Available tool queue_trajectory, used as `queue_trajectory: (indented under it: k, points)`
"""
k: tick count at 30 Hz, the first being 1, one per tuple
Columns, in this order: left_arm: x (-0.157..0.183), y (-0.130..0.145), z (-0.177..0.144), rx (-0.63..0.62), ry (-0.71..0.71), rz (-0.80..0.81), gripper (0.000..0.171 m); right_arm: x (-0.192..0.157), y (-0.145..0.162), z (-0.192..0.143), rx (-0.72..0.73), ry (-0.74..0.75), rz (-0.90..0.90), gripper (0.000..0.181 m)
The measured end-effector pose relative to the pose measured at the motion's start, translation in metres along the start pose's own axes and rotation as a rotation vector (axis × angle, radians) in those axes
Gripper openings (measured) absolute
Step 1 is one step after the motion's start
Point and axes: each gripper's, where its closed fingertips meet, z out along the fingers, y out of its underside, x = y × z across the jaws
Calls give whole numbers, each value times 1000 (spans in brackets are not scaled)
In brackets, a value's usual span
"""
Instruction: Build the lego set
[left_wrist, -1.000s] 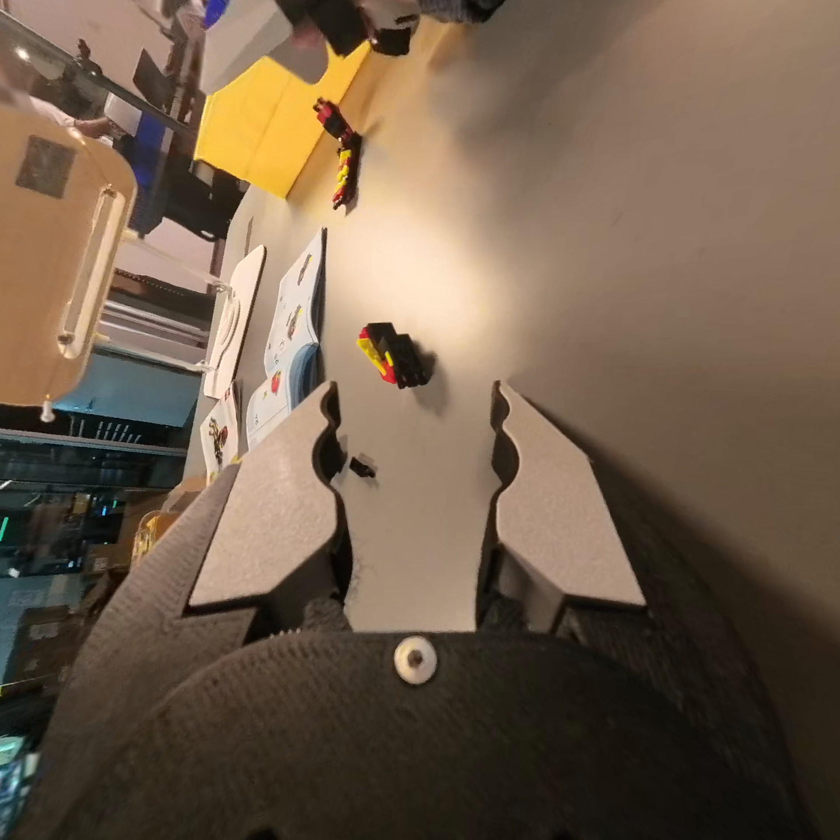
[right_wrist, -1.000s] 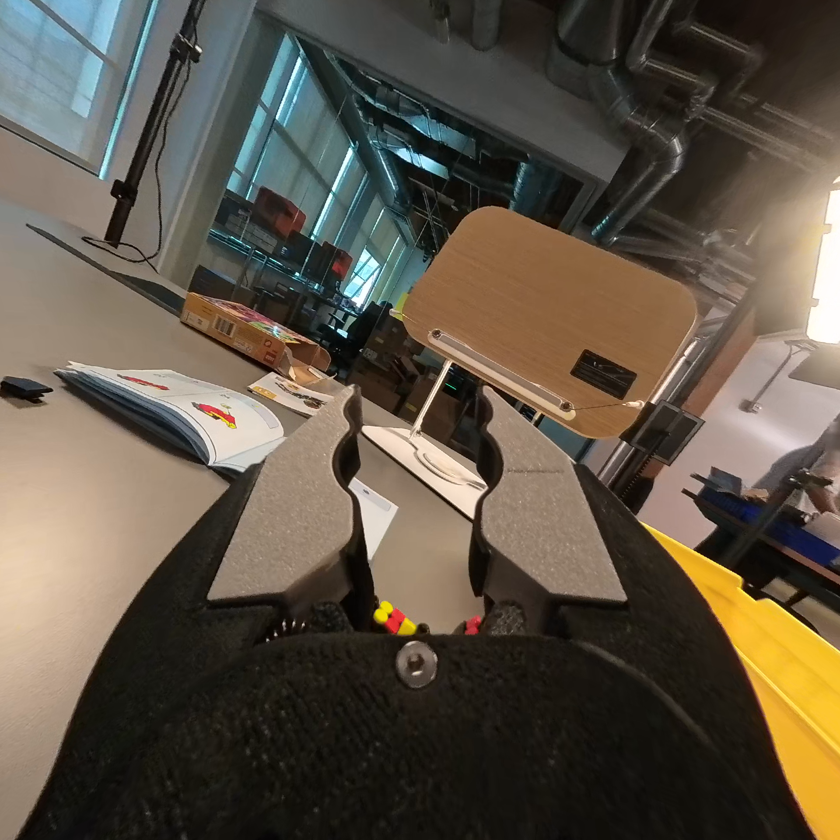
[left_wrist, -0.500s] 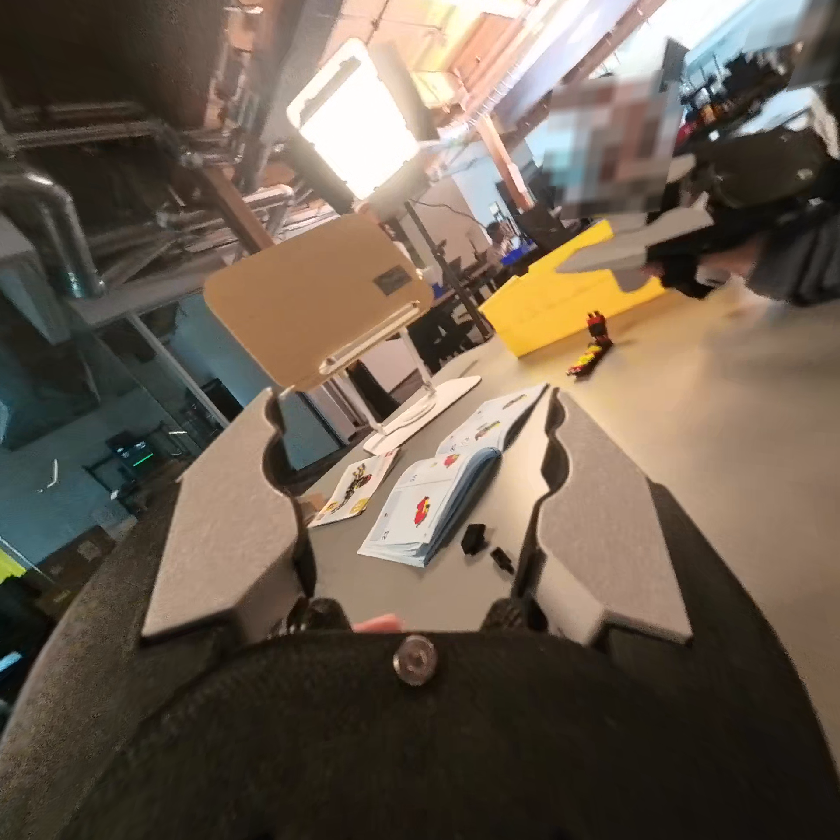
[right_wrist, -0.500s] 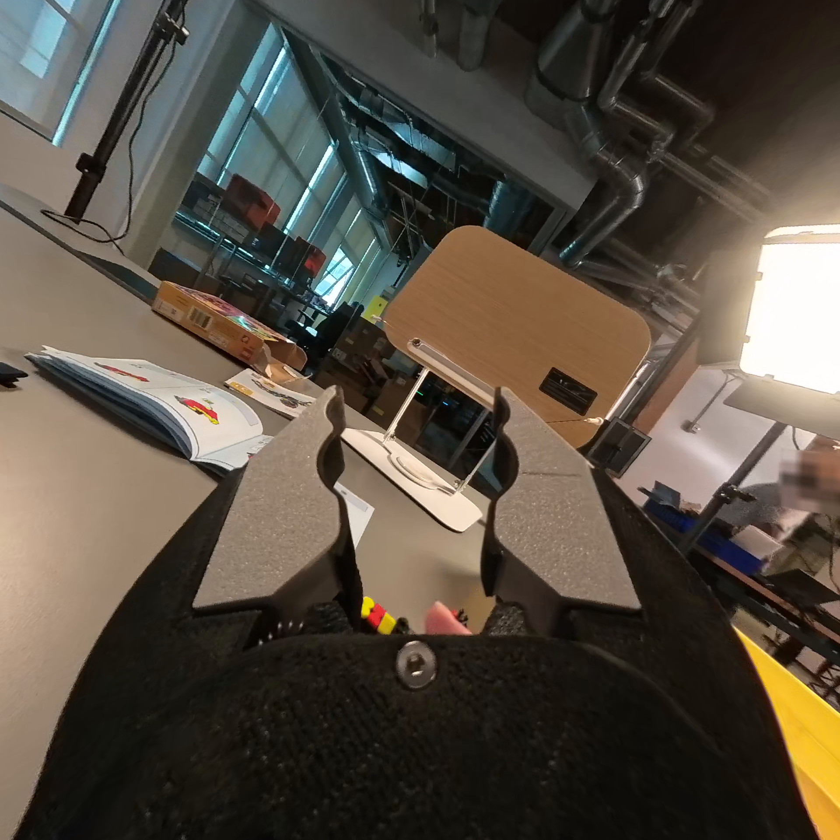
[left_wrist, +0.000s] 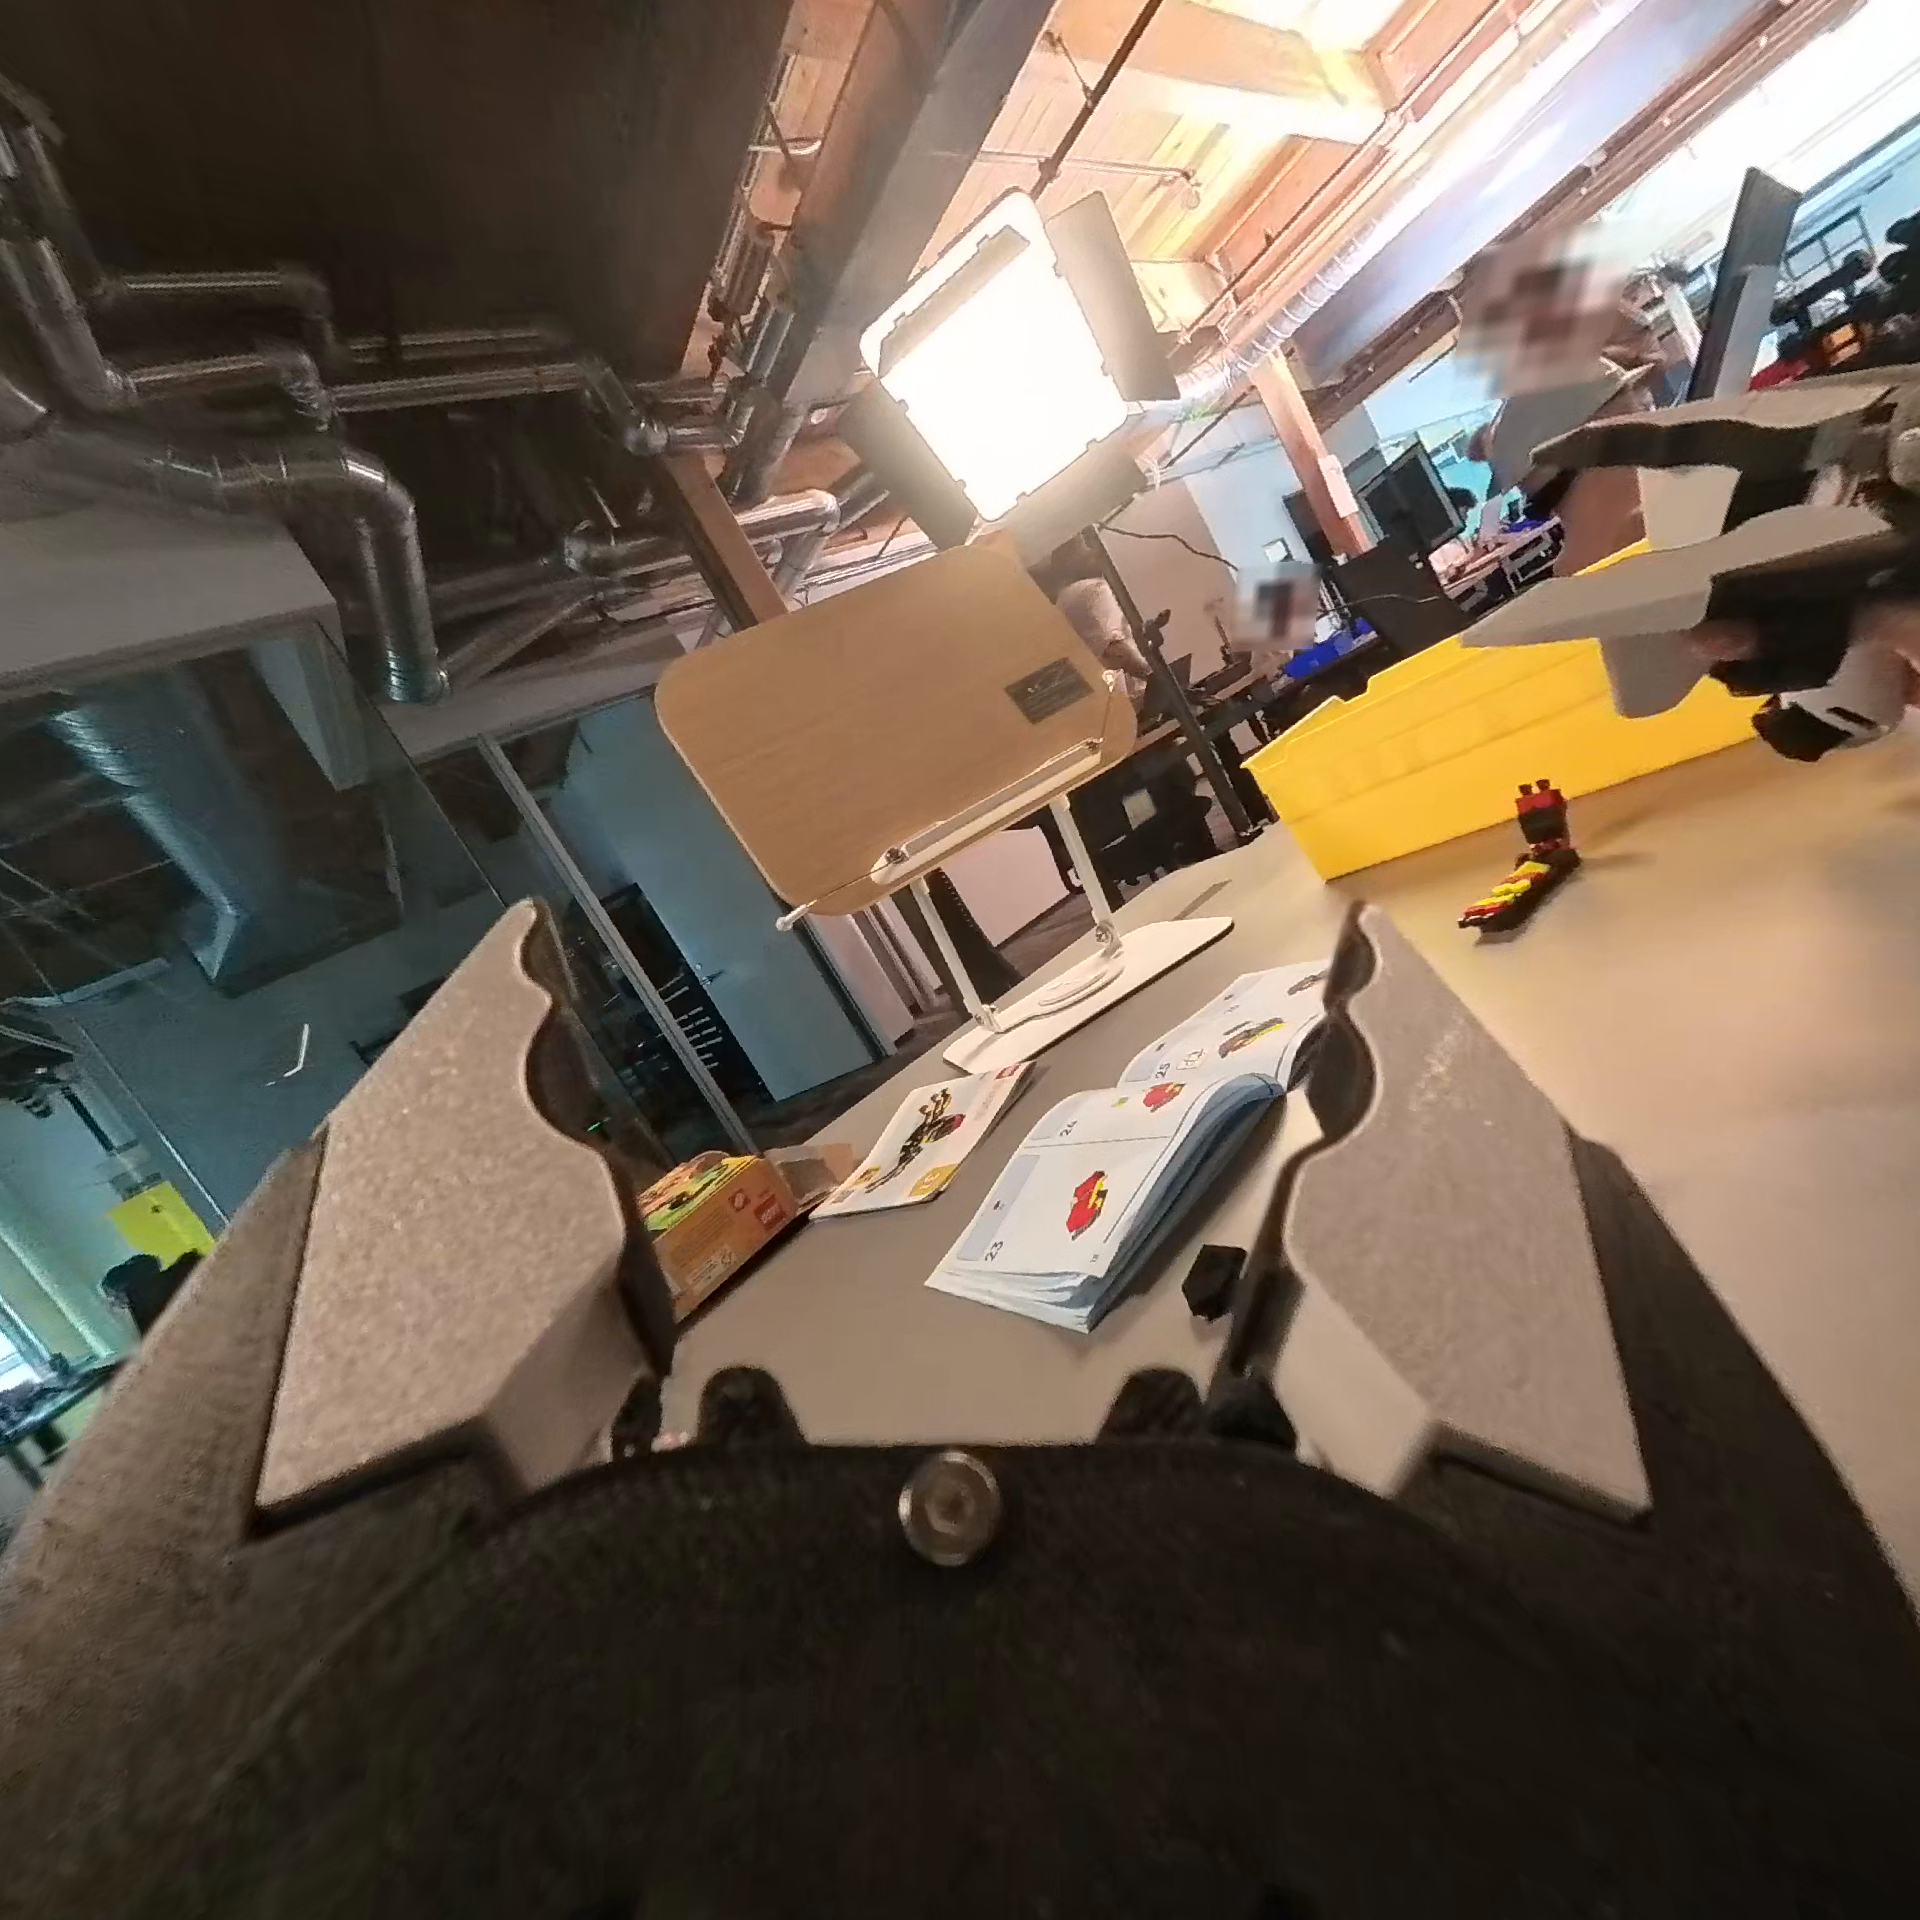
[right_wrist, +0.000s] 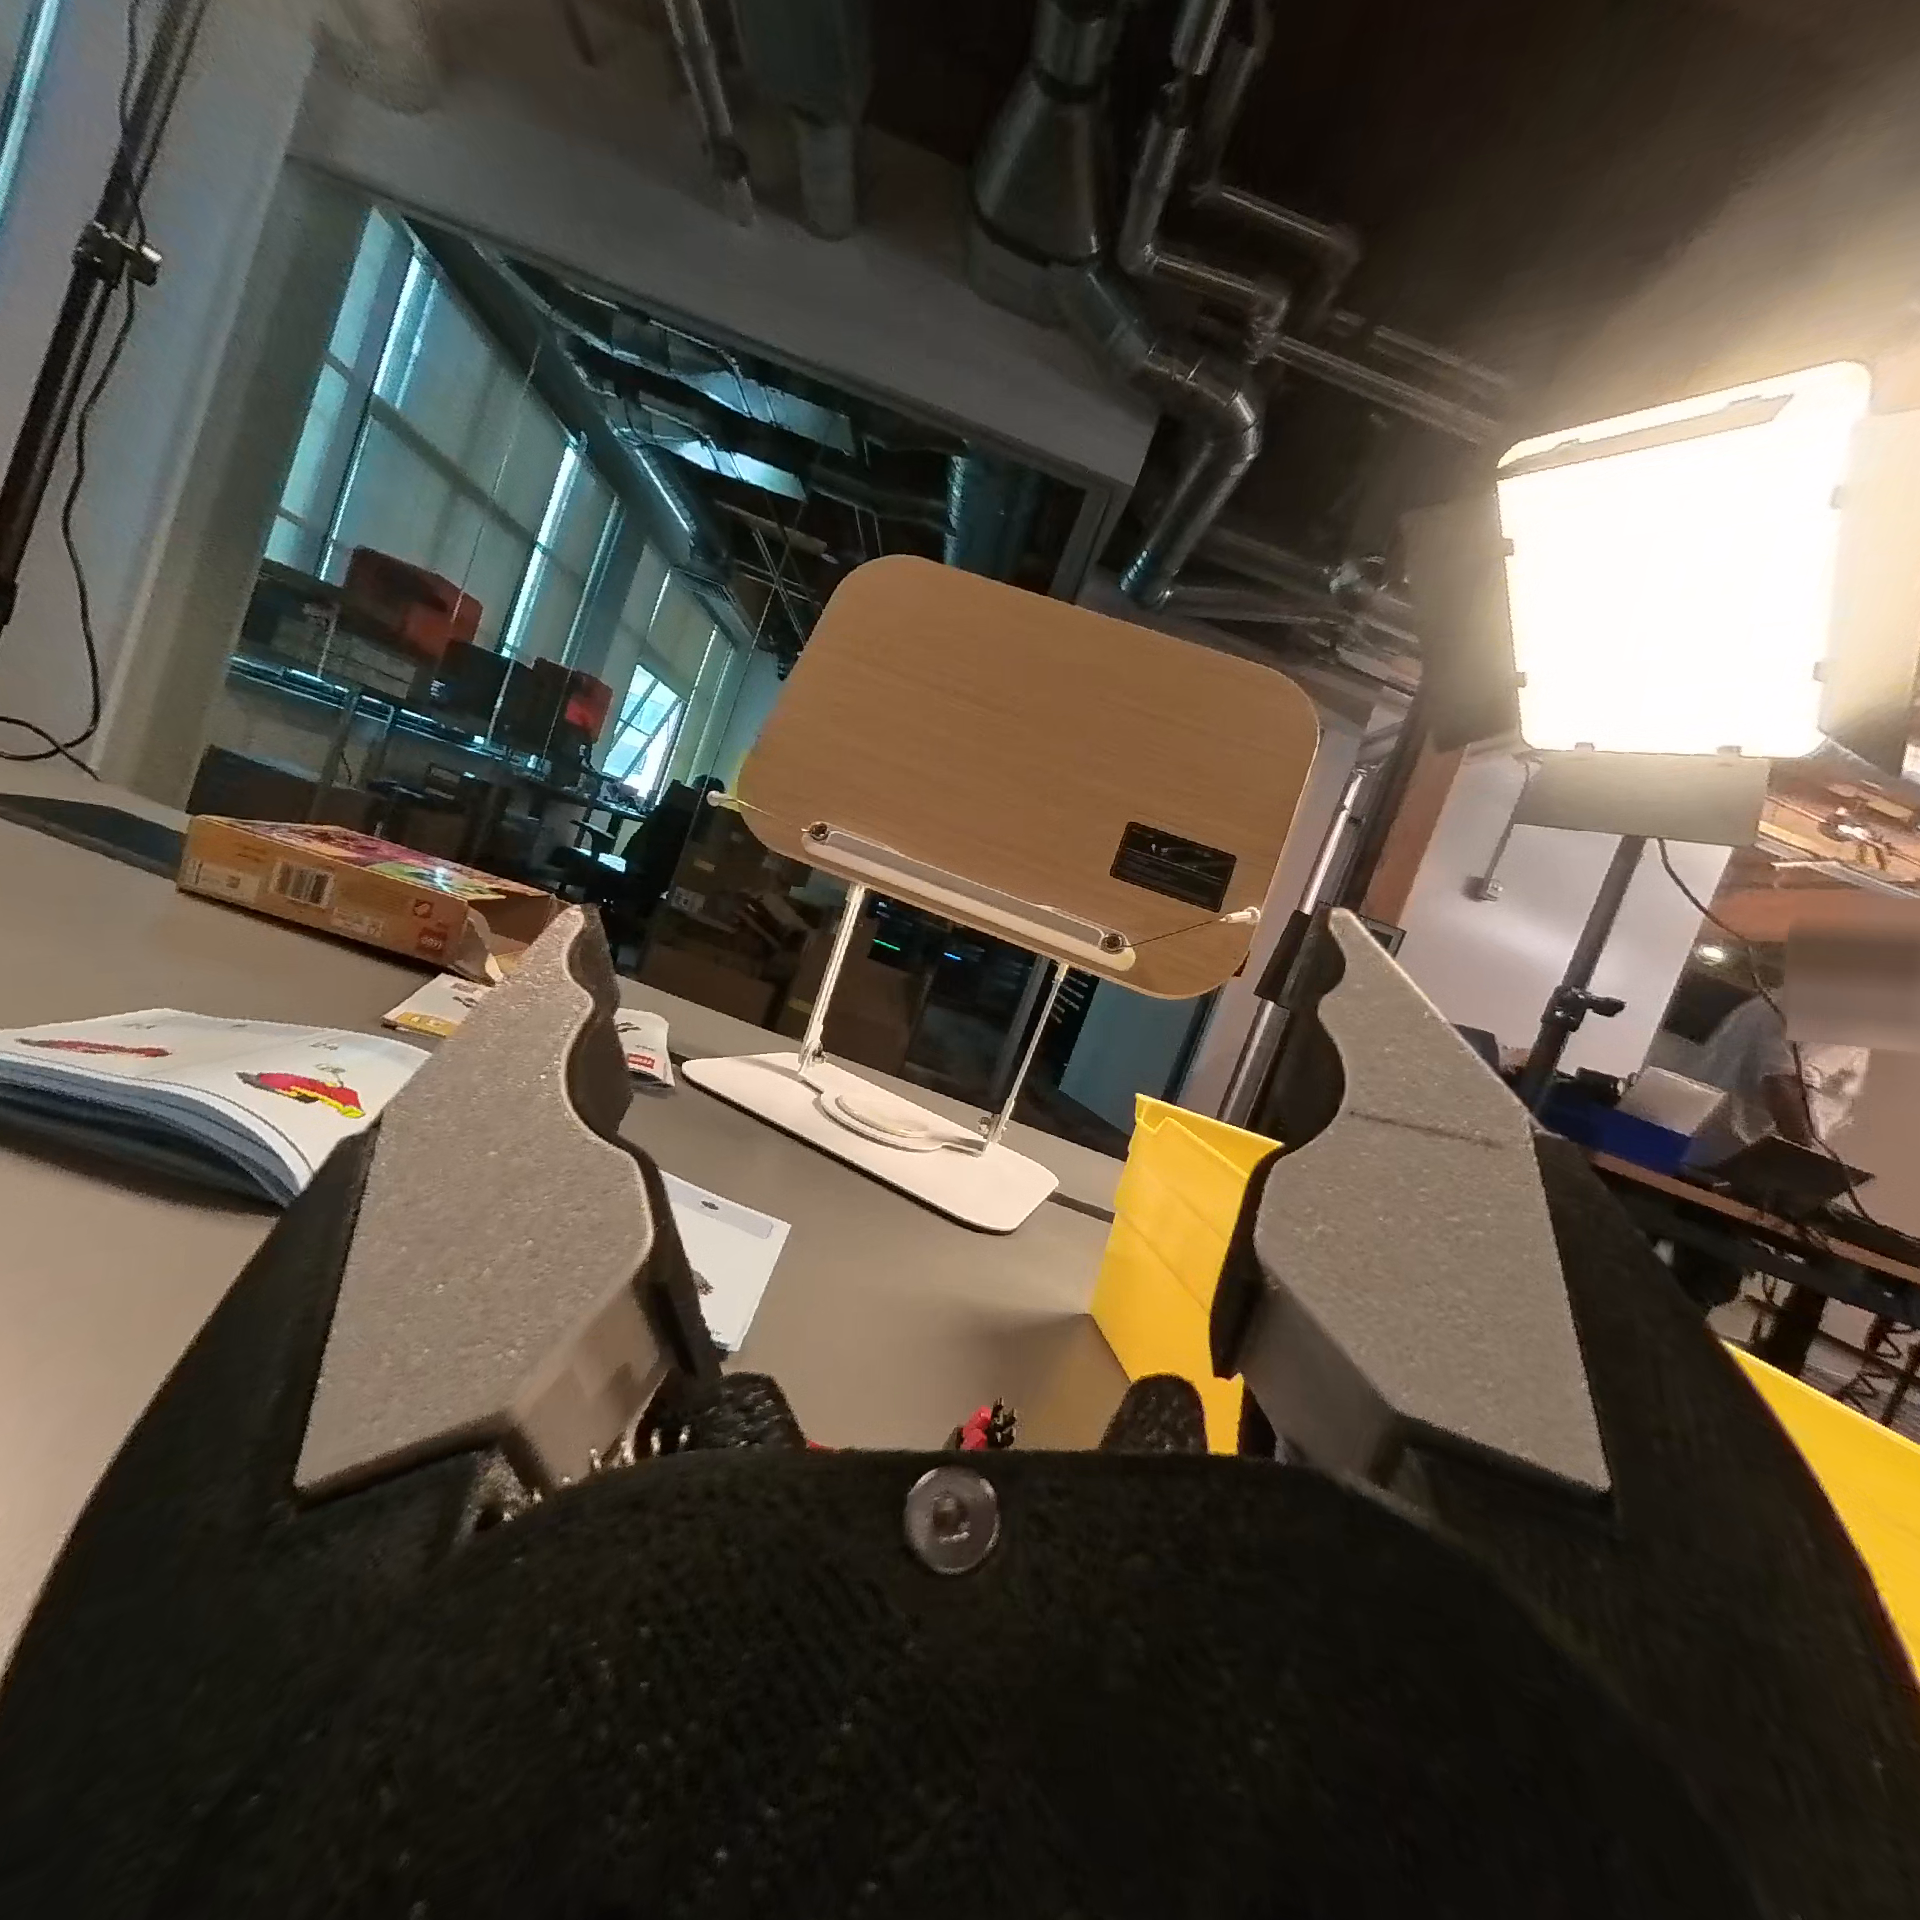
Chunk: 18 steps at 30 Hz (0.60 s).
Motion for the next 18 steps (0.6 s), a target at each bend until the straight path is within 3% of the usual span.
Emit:
queue_trajectory:
  k: [18]
  points:
    - [15,7,3,-38,64,29,140,-1,0,0,-2,-7,1,125]
